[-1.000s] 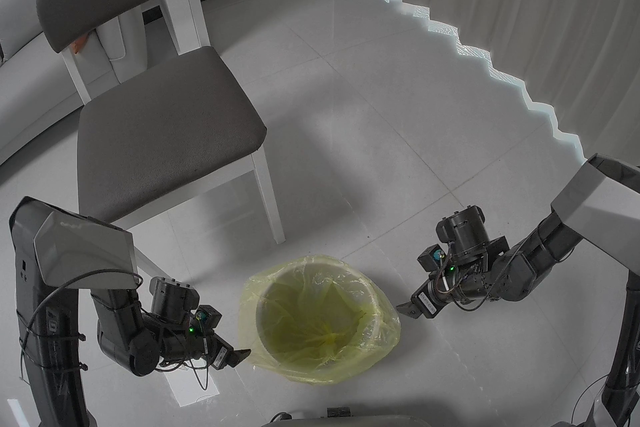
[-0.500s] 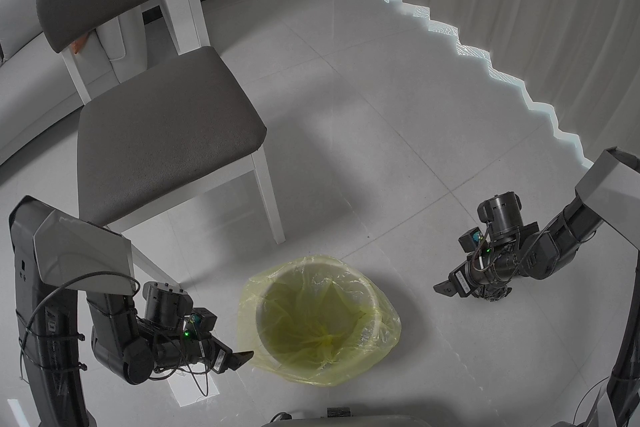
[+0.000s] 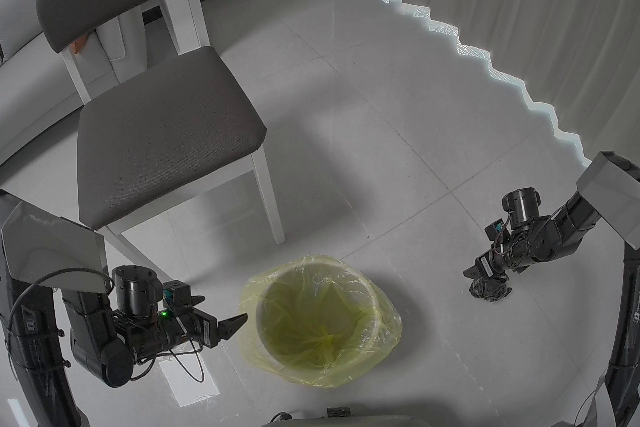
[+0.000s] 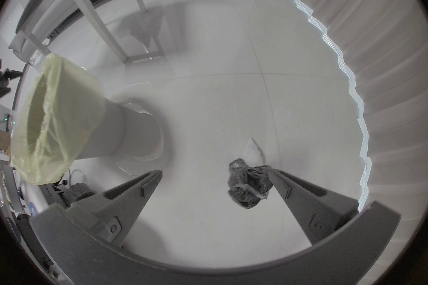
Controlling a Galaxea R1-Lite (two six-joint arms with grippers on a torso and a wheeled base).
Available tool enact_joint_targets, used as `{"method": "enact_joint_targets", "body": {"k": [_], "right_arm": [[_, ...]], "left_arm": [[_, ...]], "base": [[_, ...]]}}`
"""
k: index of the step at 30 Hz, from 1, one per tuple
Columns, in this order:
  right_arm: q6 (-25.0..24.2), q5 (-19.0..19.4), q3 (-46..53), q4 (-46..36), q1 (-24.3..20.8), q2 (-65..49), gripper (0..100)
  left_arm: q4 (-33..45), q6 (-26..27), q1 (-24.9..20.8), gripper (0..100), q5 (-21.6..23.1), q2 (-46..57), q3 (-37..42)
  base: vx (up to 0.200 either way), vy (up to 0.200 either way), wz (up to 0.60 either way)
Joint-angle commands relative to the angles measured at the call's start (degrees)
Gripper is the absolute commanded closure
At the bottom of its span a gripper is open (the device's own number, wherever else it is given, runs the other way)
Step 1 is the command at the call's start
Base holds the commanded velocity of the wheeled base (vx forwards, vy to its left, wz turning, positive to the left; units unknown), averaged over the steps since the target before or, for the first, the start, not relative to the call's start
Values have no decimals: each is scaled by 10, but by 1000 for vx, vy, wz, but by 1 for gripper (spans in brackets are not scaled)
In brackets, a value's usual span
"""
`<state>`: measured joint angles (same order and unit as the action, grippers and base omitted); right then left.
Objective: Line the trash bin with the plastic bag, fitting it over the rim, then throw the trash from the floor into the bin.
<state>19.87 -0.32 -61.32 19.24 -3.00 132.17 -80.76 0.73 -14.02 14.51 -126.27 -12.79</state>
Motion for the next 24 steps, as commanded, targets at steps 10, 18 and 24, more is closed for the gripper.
{"method": "enact_joint_targets", "body": {"k": [10,18,24], "right_arm": [[51,-37,-173,-92,77,145,0],[51,-38,-315,-244,76,186,0],[53,-41,-373,-282,72,205,0]], "left_arm": [[-86,-27,26,0,0,-2,50],[-92,-27,25,0,-5,-13,43],[-92,-26,24,0,-6,-17,36]], "base": [[0,0,0],[0,0,0],[0,0,0]]}}
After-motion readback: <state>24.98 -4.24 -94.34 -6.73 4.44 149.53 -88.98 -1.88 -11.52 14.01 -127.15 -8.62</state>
